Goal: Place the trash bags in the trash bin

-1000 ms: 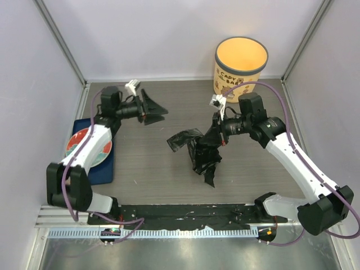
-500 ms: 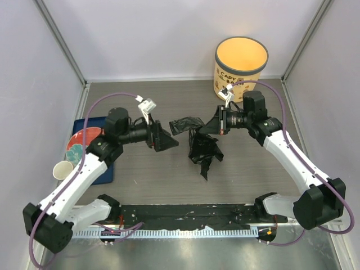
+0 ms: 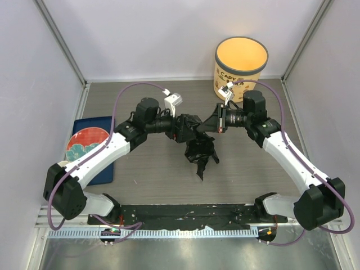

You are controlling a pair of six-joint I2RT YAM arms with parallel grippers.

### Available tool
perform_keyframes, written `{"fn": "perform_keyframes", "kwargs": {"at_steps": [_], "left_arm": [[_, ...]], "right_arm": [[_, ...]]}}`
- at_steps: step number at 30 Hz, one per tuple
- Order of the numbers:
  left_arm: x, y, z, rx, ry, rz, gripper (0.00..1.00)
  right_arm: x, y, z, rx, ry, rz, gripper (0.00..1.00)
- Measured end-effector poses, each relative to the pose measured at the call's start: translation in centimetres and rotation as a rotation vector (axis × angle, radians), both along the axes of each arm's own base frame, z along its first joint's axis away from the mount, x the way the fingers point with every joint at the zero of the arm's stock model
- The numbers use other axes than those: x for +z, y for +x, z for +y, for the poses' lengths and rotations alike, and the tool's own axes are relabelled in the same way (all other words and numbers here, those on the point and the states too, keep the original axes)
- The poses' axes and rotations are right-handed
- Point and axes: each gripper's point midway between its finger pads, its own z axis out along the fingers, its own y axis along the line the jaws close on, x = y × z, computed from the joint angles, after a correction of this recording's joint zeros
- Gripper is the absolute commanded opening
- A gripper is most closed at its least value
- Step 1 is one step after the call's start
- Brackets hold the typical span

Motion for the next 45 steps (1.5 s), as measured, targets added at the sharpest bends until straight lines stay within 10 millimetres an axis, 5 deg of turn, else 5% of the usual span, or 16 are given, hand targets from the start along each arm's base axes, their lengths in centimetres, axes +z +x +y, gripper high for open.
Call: {"fn": "perform_keyframes", "kwargs": {"at_steps": [1,3,5,10,17,25,30,36,45], "left_arm": [[-0.1,0.4,-0.1,0.006,0.007,-0.006,0.53],[-0.3,1.2,-0.2,0.018,0.023,-0.024,0.17],[-0.4,1.8,0.1,0.029,0.032,-0.037,0.0],[0.3,2.2,1.3,0.022,0.015,-0.044,0.0],[1.7,0.0,3.2,-0.032,-0.03,-0.039,0.0],[0.2,0.5,6.5,0.035,-0.009,0.05,0.0],[-0.6,0.9,9.1,0.103,0.01,0.09,0.0],[-0.7,0.2,9.2,0.077,0.0,0.11,0.0],[-2.6,0.3,11.6,0.247,-0.1,0.289,0.0]], "right_arm": [[0.2,-0.1,0.0,0.004,0.005,-0.001,0.01],[0.4,-0.3,0.1,0.011,0.012,-0.003,0.01],[0.6,-0.5,0.0,0.018,0.015,-0.006,0.01],[0.5,-0.2,-0.5,0.003,0.01,-0.004,0.02],[0.2,0.2,-1.6,-0.001,-0.001,-0.023,0.01],[-0.6,0.7,-3.2,-0.024,-0.06,-0.047,0.01],[-2.3,2.2,-6.0,-0.124,-0.139,-0.038,0.01],[-3.5,2.4,-7.2,-0.173,-0.214,-0.043,0.01],[-2.0,3.6,-8.2,-0.256,-0.238,-0.119,0.01]]}}
